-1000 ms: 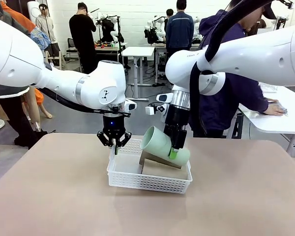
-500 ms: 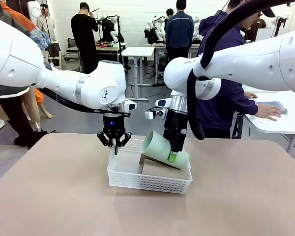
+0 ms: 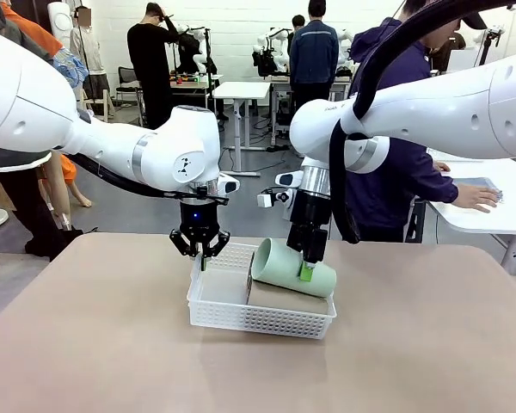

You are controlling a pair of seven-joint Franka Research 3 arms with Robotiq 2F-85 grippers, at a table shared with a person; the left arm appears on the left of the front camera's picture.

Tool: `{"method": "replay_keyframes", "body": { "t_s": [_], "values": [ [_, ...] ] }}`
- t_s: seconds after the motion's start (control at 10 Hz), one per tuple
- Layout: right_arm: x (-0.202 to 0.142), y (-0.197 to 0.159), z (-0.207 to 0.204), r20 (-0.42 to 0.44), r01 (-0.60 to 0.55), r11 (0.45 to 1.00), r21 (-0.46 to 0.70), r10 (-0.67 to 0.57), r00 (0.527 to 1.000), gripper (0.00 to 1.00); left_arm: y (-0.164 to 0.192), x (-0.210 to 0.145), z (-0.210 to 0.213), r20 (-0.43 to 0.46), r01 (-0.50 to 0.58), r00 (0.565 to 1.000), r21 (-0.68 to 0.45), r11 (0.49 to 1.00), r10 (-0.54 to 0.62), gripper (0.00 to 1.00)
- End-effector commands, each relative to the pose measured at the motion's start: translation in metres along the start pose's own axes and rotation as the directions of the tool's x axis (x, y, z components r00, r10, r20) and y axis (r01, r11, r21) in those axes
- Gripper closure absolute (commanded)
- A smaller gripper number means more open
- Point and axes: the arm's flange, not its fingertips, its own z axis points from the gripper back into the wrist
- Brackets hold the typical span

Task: Clean and organize the cups into the basket.
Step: Pick up the Reusable plastic cup from the right side of the table and stack it inside the Organizing basket in the center of the table.

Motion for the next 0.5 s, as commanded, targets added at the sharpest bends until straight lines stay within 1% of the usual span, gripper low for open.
{"method": "replay_keyframes", "body": {
  "t_s": [0.0, 0.1, 0.2, 0.3, 0.4],
  "values": [
    [0.001, 0.009, 0.013, 0.001, 0.005, 1.000, -0.009, -0.005, 1.000, 0.00, 0.001, -0.001, 0.002, 0.003, 0.002, 1.000, 0.001, 1.000, -0.002, 1.00],
    [-0.003, 0.017, 0.021, 0.022, -0.007, 1.000, -0.030, 0.008, 1.000, 0.00, 0.001, -0.001, 0.002, 0.003, 0.002, 1.000, 0.001, 1.000, -0.002, 1.00],
    [-0.013, 0.030, 0.037, 0.073, -0.029, 0.997, -0.069, 0.035, 0.997, 0.00, 0.001, -0.001, 0.002, 0.003, 0.002, 1.000, 0.001, 1.000, -0.002, 1.00],
    [-0.032, 0.048, 0.060, 0.163, -0.051, 0.991, -0.124, 0.071, 0.984, 0.00, 0.001, -0.001, 0.002, 0.003, 0.002, 1.000, 0.001, 1.000, -0.002, 1.00],
    [-0.061, 0.071, 0.086, 0.267, -0.056, 0.977, -0.207, 0.111, 0.957, 0.00, 0.001, -0.001, 0.002, 0.003, 0.002, 1.000, 0.001, 1.000, -0.002, 1.00]
  ]
}}
